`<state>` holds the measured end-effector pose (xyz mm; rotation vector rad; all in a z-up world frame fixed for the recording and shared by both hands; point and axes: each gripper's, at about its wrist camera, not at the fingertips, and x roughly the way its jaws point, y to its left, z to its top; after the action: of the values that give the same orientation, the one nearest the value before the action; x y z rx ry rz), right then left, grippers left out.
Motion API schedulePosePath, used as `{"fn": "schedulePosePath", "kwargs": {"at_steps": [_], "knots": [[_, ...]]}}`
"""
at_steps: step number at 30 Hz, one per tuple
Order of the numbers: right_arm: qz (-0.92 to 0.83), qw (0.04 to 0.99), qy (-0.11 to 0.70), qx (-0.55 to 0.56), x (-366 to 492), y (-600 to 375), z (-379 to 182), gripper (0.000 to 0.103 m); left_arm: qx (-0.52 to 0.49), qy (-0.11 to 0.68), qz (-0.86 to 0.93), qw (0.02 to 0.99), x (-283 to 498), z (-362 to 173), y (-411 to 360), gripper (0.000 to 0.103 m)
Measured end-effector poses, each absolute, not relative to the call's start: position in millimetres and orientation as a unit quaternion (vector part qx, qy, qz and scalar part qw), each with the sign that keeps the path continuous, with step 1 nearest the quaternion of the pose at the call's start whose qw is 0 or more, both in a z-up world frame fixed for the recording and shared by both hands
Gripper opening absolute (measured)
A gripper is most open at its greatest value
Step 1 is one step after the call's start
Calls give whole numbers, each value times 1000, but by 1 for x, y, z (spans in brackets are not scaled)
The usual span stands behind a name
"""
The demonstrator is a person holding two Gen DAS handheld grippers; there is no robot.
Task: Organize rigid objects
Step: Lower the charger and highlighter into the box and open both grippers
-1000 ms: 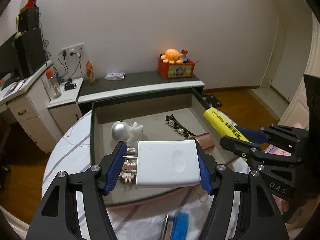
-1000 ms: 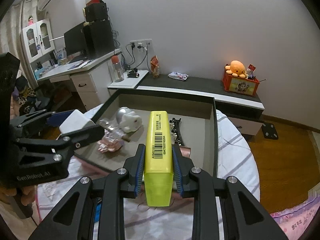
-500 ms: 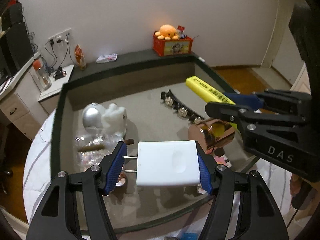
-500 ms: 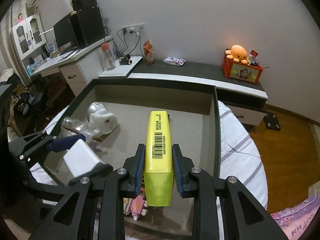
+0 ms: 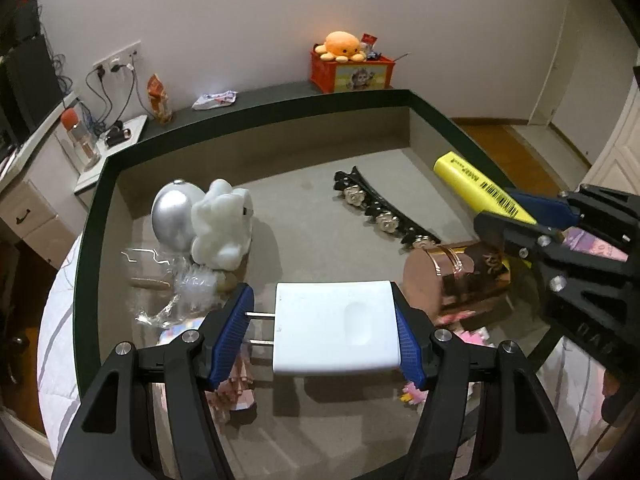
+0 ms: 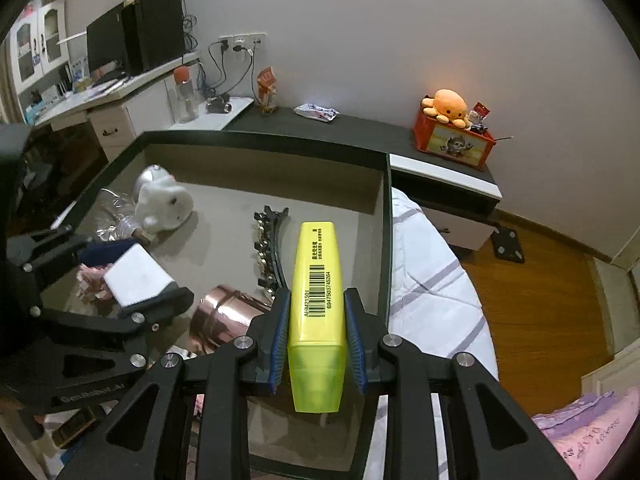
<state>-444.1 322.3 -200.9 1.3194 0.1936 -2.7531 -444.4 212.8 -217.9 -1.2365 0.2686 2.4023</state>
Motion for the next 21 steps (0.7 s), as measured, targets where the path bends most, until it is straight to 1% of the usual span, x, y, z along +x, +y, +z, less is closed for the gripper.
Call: {"fn": "schedulePosePath", "kwargs": {"at_steps": [3,14,16,18,21], "knots": [[-896,35,69,438,-443,321,-207,27,-447,107,864,206,-445,-219,214,66],[-888,46,49,454,-443,314,-213,27,-456,134,863,173,-449,-223,210,67],[-884,58,43,462,-445,312,-216,28,-457,139,862,167,-452,-223,208,68],[-884,49,57,461,-445,306,-218,28,-459,142,862,161,-452,-225,205,68],[-884,42,55,462,-447,306,-218,28,-461,149,861,153,-451,-226,205,68]]}}
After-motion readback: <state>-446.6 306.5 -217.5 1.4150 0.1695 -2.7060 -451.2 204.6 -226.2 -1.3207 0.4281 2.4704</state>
